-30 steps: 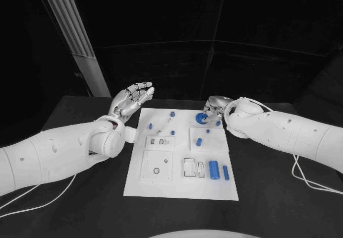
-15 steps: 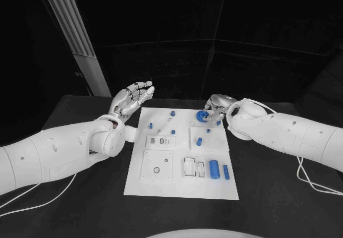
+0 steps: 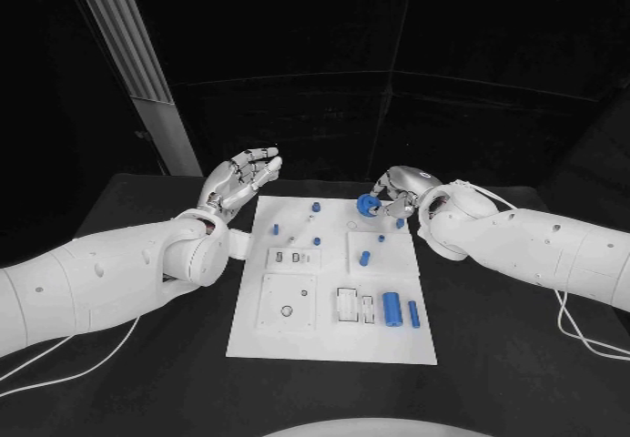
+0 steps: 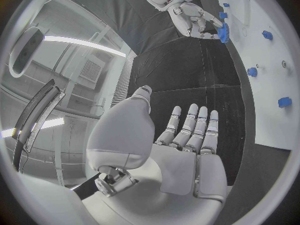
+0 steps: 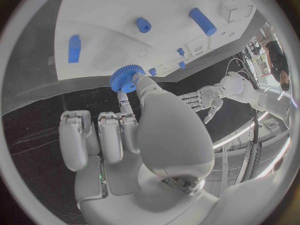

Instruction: Assemble the parts on the task board

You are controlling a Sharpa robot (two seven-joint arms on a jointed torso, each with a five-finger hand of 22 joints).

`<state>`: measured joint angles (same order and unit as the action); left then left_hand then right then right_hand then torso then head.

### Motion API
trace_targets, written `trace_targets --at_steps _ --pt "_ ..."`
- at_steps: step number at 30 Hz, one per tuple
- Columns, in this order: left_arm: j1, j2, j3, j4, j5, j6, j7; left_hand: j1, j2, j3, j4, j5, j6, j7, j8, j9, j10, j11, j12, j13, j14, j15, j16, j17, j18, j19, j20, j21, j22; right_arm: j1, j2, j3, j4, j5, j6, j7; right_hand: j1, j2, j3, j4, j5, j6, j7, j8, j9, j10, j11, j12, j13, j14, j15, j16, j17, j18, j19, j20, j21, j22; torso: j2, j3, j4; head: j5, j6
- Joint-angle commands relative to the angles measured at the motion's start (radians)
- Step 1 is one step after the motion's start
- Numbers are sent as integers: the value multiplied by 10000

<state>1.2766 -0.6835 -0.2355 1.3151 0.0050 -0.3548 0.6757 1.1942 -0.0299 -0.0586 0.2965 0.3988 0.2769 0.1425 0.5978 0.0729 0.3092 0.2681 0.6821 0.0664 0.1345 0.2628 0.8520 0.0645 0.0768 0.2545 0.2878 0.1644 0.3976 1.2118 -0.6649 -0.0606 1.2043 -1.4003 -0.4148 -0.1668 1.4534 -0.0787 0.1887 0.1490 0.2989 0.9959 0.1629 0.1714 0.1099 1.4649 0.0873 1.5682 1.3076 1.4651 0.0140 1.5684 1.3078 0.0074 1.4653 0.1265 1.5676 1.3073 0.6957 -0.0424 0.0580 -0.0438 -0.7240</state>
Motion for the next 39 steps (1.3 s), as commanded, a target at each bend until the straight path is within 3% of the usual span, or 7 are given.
trace_targets --at_steps 1,13,17,25,39 --pt "13 18 5 -17 -64 112 2863 -15 116 53 -21 -7 -73 1556 36 -8 -35 -5 58 -4 -30 19 61 2 151 -93 6 -61 -14 33 4 12 183 66 -515 270 -66 24 -3 -68 13 183 -117 24 69 1059 -20 26 2632 1057 -40 24 2630 -74 1055 -69 32 2635 9 -1 10 -20 23" --pt "13 57 5 -48 -63 126 2875 -15 116 53 -21 -7 -73 1556 36 -8 -35 -5 58 -4 -30 19 61 2 151 -93 6 -61 -14 38 680 15 231 133 -303 433 -68 31 6 -72 9 186 -110 17 67 1059 -15 26 2632 1057 -37 24 2630 -74 1055 -68 32 2635 14 8 34 27 45" --pt "14 54 5 -40 -63 122 2877 -15 116 53 -21 -7 -73 1556 36 -8 -35 -5 58 -4 -30 19 61 2 151 -93 6 -61 -14 38 1067 16 98 113 -200 501 -71 34 12 -75 6 178 -102 5 62 1059 -9 26 2632 1057 -35 24 2630 -74 1055 -67 32 2635 19 10 25 117 55" --pt "14 63 5 -37 -63 130 2872 -16 121 47 -20 -7 -78 1556 48 -9 -39 -5 64 -4 -31 19 63 2 151 -97 6 -59 -11 34 1696 16 -355 -170 -99 727 -85 38 28 -88 -5 147 -80 -37 47 1059 10 26 2632 1057 -27 24 2630 -74 1055 -61 32 2635 34 -2 20 174 60" --pt "16 37 6 -8 -64 133 2887 -16 121 47 -20 -7 -78 1556 48 -9 -39 -5 64 -4 -31 19 63 2 151 -97 6 -59 -11 24 2485 15 -1266 -406 240 885 -111 32 32 -90 -20 123 -62 -71 35 1059 26 26 2632 1057 -19 24 2630 -74 1055 -55 32 2635 23 6 10 267 -65"
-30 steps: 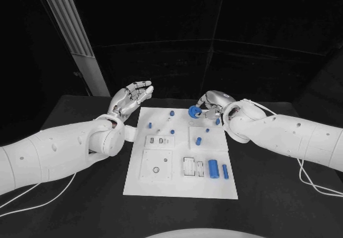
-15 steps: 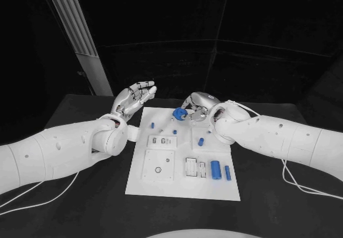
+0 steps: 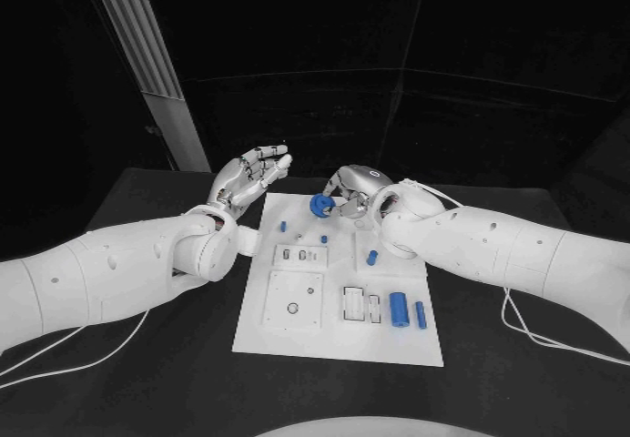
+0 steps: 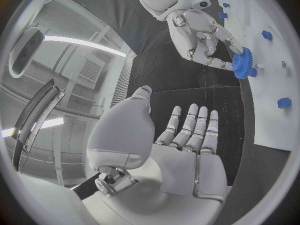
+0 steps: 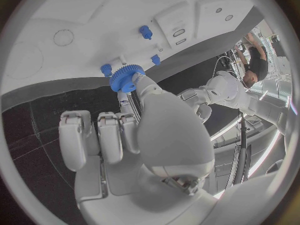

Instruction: Assemble the parts on the task board

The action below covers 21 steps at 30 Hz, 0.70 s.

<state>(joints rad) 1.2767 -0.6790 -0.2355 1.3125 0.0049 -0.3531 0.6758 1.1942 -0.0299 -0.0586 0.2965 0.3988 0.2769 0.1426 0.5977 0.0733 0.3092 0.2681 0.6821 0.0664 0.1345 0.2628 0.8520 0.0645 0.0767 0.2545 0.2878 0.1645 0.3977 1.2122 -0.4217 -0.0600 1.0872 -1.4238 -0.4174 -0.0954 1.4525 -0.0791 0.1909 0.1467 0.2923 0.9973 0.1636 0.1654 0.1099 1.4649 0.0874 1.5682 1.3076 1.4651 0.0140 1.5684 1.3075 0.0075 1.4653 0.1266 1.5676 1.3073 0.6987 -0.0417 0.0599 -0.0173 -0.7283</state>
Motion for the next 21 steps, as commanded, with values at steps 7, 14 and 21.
trace_targets --at_steps 7,14,21 --pt "17 -21 6 23 -64 115 2889 -13 127 45 -21 -6 -91 1556 36 -17 -43 -5 68 -5 -32 18 63 2 152 -101 7 -59 -11 -5 245 8 -345 -177 581 137 -125 48 23 -67 30 84 -53 -47 22 1059 40 26 2632 1057 -11 24 2633 -75 1055 -50 32 2635 -14 6 -32 -24 -85" --pt "17 -18 6 30 -64 118 2890 -13 127 45 -21 -6 -91 1556 36 -17 -43 -5 68 -5 -32 18 63 2 152 -101 7 -59 -11 -56 387 7 -575 -205 981 -63 -155 47 40 -83 -10 13 -18 -124 -7 1059 69 26 2632 1057 7 24 2633 -75 1055 -35 32 2635 -23 6 -13 -38 -96" --pt "19 -33 6 36 -64 103 2890 -13 127 45 -21 -6 -91 1556 36 -17 -43 -5 68 -5 -32 18 63 2 152 -101 7 -59 -11 -97 523 7 -791 -232 1120 -116 -155 49 41 -84 -11 14 -18 -125 -7 1059 70 26 2632 1057 8 24 2633 -75 1055 -34 32 2635 -16 10 -18 -35 -91"
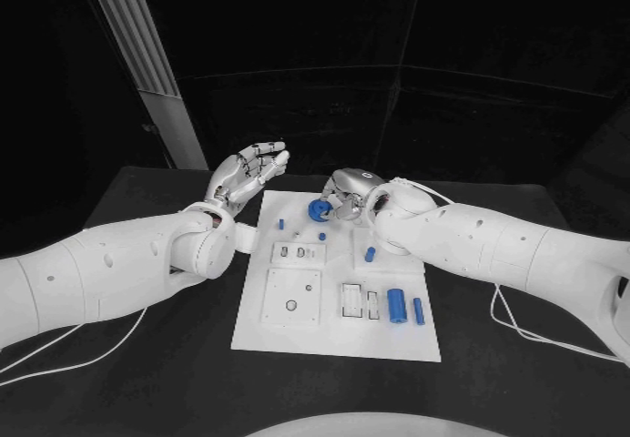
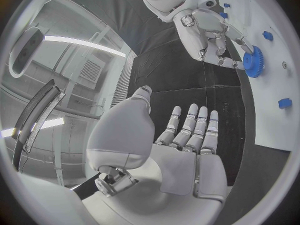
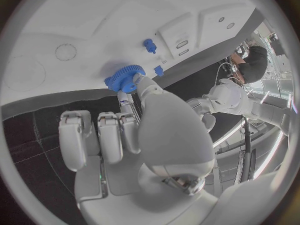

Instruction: Assemble the parts on the task board

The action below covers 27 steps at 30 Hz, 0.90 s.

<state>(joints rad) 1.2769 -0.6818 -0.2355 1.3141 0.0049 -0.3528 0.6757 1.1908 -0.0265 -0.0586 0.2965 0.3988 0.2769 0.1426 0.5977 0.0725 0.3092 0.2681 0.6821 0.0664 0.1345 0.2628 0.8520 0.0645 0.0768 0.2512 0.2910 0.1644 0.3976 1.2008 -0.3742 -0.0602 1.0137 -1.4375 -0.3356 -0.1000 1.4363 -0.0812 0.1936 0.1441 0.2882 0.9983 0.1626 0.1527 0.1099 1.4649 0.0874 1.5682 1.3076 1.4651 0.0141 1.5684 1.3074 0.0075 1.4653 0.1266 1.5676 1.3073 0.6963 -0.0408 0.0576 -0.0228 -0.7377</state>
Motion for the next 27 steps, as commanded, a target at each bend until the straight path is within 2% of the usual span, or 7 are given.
trace_targets --at_steps 1,19,27 --pt "16 -2 6 20 -63 99 2890 21 93 45 -21 -6 -91 1556 36 -9 -43 -4 68 -5 -32 18 64 2 152 -67 -26 -59 -11 13 75 9 -89 -98 313 -71 7 71 15 -57 29 4 -8 2 -7 1059 70 26 2632 1057 8 24 2634 -75 1054 -34 32 2635 8 1 11 20 5" --pt "17 23 6 16 -63 103 2882 21 93 45 -21 -6 -91 1556 36 -9 -43 -4 68 -5 -32 18 64 2 152 -67 -26 -59 -11 -30 377 10 -554 -162 421 -134 6 86 48 -90 -9 -30 15 -53 -27 1059 91 26 2632 1057 25 24 2634 -75 1054 -18 32 2635 1 -5 2 39 1" --pt "18 32 6 12 -63 106 2875 21 93 45 -21 -6 -91 1556 36 -9 -43 -4 68 -5 -32 18 64 2 152 -67 -26 -59 -11 -31 447 10 -621 -182 493 -158 -67 57 79 -142 -31 -262 104 -252 -108 1059 173 26 2632 1057 85 24 2634 -75 1054 34 32 2635 0 -8 6 25 9"
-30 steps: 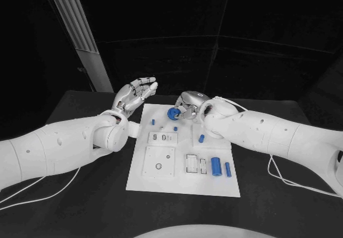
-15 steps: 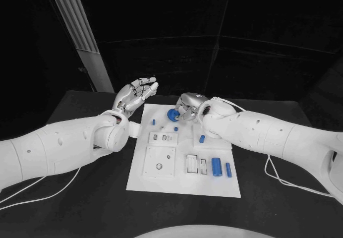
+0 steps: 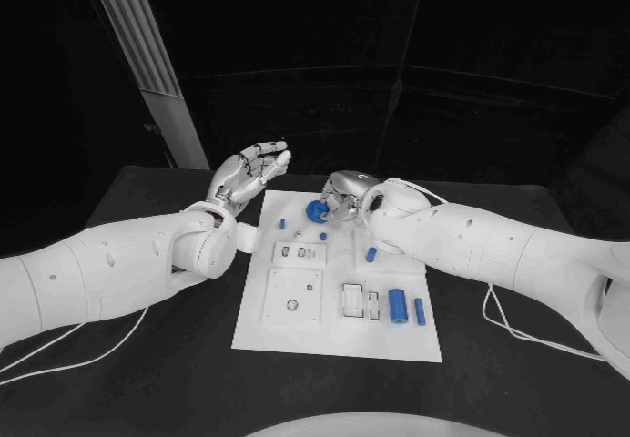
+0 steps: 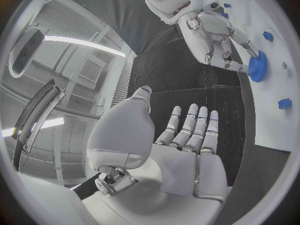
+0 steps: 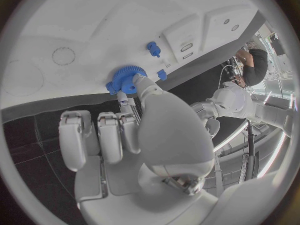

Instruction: Assemble the parts on the task board

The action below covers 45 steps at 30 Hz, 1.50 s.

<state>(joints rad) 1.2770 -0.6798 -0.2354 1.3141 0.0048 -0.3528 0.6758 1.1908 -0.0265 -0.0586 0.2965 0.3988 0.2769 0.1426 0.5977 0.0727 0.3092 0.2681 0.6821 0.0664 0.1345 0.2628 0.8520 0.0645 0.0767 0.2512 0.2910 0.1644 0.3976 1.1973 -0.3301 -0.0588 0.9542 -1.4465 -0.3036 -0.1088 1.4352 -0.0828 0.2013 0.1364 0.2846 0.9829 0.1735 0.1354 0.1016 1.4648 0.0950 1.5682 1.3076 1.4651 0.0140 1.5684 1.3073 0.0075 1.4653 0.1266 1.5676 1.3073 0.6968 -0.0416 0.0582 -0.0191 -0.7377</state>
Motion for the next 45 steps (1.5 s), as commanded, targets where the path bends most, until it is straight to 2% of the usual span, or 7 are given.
trace_targets --at_steps 1,10,18,24,28,35,45 --pt "17 13 5 11 -63 107 2873 21 94 45 -21 -6 -91 1556 36 -11 -43 -5 68 -5 -32 18 63 2 152 -67 -26 -59 -10 4 8 -4 -22 -93 159 -67 -74 63 9 -80 0 -199 11 -143 -52 1060 112 26 2632 1057 100 24 2635 -75 1055 49 32 2635 -1 2 -4 -4 16" --pt "17 24 5 0 -63 107 2861 21 94 45 -21 -6 -91 1556 36 -11 -43 -5 68 -5 -32 18 63 2 152 -67 -26 -59 -10 4 15 -4 8 -96 1 -66 -201 -23 -36 -246 -213 -1351 -43 -638 -282 1060 79 26 2632 1057 101 24 2635 -75 1055 79 32 2635 -1 3 -5 2 19" --pt "17 25 5 1 -63 114 2854 21 94 45 -21 -6 -91 1556 36 -11 -43 -5 68 -5 -32 18 63 2 152 -67 -26 -59 -10 3 -39 -4 100 -96 -350 27 -291 -65 -120 -294 -277 -1762 -67 -633 -301 1060 51 26 2632 1057 72 24 2635 -75 1055 52 32 2635 -4 6 -19 13 1" --pt "17 19 5 13 -63 124 2855 21 94 45 -21 -6 -91 1556 36 -11 -43 -5 68 -5 -32 18 63 2 152 -67 -26 -59 -10 1 -163 -4 252 -13 -1203 448 -381 -57 -177 -278 -311 -1639 -30 -443 -237 1060 76 26 2632 1057 81 24 2635 -75 1055 52 32 2635 0 8 -2 14 11" --pt "17 -13 5 9 -63 120 2848 21 94 45 -21 -6 -91 1556 36 -11 -43 -5 68 -5 -32 18 63 2 152 -67 -26 -59 -10 3 -535 -4 750 350 -2200 950 -626 35 -273 -149 -351 -1012 90 -14 -86 1060 177 26 2632 1057 151 24 2635 -75 1055 100 32 2635 -12 11 -33 33 33" --pt "15 -8 5 -83 -63 122 2838 31 116 38 -23 3 -101 1557 73 -15 -58 -4 82 -7 -35 18 67 2 154 -76 -24 -53 -6 103 -1737 -1 2200 1552 -3068 1512 -1297 98 -593 283 -584 -390 70 206 -4 1060 176 26 2632 1057 183 24 2635 -75 1055 153 32 2635 -74 -18 -114 7 26" --pt "-11 142 5 -367 -62 145 2834 32 115 35 -23 4 -89 1556 103 -12 -59 -4 85 -7 -36 18 68 2 155 -79 -24 -54 -9 349 -3690 -6 3652 3103 -2974 2382 -1608 238 -957 620 -1328 -577 -238 -73 -111 1060 -87 26 2632 1057 -20 24 2635 -75 1055 -14 32 2635 -172 -4 -216 -90 85"
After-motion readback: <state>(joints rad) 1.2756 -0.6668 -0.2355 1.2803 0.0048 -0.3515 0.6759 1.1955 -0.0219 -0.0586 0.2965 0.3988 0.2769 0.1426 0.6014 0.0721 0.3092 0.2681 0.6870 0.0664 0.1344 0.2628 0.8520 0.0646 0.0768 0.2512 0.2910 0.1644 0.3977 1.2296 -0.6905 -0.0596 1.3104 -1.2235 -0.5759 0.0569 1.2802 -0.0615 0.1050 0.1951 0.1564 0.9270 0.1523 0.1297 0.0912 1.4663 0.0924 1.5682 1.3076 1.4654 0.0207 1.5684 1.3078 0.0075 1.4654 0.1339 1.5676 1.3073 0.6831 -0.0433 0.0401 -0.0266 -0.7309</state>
